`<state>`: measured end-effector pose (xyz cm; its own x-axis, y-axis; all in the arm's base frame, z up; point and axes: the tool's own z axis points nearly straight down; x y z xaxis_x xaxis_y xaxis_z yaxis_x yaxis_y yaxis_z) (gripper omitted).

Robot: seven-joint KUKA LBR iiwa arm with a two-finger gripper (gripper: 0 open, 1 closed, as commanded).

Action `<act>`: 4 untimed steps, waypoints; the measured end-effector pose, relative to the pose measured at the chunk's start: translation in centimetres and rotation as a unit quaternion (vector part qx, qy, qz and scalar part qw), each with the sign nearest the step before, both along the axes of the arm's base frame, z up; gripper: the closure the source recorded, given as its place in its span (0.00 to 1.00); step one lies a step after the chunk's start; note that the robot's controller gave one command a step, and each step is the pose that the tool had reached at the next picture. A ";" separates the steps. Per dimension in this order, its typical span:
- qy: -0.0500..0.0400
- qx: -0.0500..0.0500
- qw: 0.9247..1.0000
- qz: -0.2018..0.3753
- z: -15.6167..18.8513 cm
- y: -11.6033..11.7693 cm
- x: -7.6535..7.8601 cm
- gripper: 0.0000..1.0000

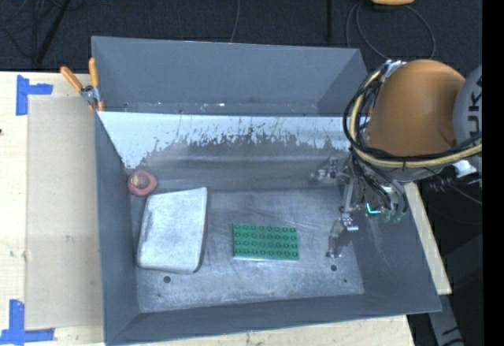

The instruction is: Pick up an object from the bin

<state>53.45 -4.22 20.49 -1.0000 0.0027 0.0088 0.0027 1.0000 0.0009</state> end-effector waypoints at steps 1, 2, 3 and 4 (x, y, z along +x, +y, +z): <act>-0.006 0.000 0.999 -0.039 -13.6 7.2 -0.6 0.00; -0.003 -0.001 0.997 -0.077 -10.5 6.3 -3.4 0.00; -0.004 -0.002 0.974 -0.224 -10.6 6.7 -2.3 0.00; -0.006 -0.001 0.956 -0.293 -13.4 7.6 -2.4 0.00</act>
Offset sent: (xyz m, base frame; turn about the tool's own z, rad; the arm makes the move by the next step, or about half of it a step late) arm -0.0070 0.0705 -0.1349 0.0781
